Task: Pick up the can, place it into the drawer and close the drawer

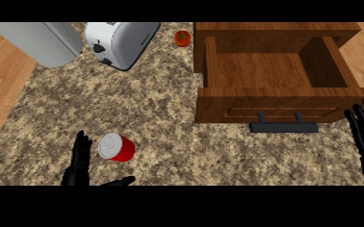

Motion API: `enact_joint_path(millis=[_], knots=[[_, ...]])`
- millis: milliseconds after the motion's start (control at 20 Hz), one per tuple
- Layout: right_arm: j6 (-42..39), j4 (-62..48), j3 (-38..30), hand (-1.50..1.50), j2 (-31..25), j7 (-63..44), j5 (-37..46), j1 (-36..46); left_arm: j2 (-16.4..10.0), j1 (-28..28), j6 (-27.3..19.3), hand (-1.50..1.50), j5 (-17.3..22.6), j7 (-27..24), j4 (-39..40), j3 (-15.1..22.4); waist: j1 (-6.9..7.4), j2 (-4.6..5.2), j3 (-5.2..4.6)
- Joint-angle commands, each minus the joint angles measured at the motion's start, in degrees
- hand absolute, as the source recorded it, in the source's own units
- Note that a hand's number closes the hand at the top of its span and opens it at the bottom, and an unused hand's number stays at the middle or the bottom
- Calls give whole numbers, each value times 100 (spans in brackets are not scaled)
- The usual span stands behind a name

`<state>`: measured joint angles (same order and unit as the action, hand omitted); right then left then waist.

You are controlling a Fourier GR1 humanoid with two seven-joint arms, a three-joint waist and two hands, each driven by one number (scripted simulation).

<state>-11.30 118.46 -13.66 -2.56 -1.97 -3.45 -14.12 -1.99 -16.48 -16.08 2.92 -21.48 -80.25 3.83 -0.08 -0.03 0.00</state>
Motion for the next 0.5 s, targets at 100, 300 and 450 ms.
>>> enact_joint_path(millis=[100, 300, 450], knots=[[113, 224, -54, -150, -60, -617, -92, 340, 54, 242, 37, -150, -32, 9, 199, -40, 5, 0, 0], [-95, 451, 48, -150, 79, -315, 30, -102, 161, 142, -21, -150, -62, -242, 310, -21, 3, -2, 0], [-112, 544, -31, -150, 165, -244, -35, -227, 21, 926, 13, -150, 90, 84, 770, -393, -10, 0, 0]])
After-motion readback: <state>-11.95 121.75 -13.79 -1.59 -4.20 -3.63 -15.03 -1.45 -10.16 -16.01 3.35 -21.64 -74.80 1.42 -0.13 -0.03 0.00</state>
